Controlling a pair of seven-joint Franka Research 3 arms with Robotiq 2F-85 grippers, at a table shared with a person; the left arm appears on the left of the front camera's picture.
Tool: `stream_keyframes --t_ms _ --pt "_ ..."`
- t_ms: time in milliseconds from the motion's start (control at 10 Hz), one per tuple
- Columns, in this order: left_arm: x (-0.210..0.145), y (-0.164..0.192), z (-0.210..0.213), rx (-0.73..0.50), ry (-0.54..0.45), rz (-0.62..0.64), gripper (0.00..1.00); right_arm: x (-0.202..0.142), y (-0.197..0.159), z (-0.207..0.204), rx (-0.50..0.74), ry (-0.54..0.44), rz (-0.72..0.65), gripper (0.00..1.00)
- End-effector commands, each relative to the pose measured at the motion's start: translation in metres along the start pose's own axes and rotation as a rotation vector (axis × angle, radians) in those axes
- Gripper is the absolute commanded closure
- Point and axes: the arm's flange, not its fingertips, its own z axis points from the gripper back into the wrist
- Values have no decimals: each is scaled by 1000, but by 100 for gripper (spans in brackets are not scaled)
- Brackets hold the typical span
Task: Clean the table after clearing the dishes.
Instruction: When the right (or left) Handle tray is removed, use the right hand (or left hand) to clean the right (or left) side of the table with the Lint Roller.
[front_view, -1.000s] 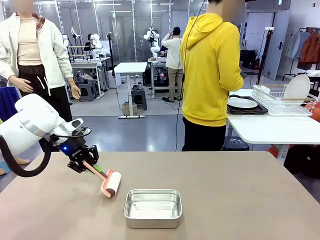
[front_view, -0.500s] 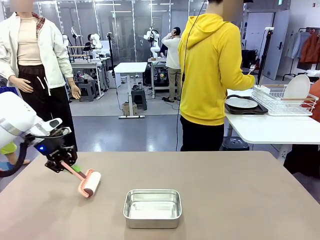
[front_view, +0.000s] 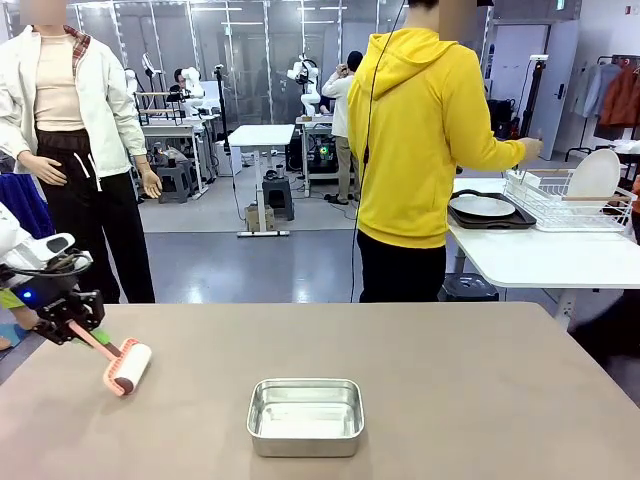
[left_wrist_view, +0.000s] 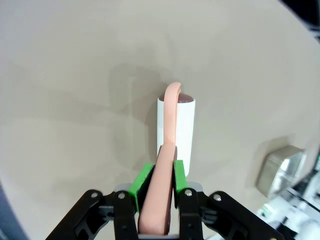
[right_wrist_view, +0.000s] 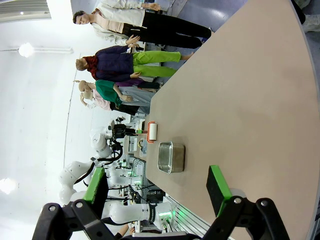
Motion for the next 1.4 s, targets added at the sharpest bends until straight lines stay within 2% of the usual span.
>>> stream_keyframes --t_ms 0,400,500,800,900,1000,1100,1300 --pt "-22 17 1 209 17 27 78 -1 4 0 3 3 15 0" --pt "-37 15 36 260 -50 50 78 -1 4 0 3 3 15 0" --pt "-47 6 51 245 -93 26 78 -1 4 0 3 3 15 0" --pt "-105 -24 110 137 -271 -117 78 -1 4 0 3 3 15 0" --pt "-115 -28 111 104 -294 -115 78 -1 4 0 3 3 15 0" --pt "-122 -29 102 53 -274 -126 78 -1 4 0 3 3 15 0" --pt "-96 -30 116 165 -241 -88 78 -1 4 0 3 3 15 0" --pt "-96 -30 116 165 -241 -88 78 -1 4 0 3 3 15 0"
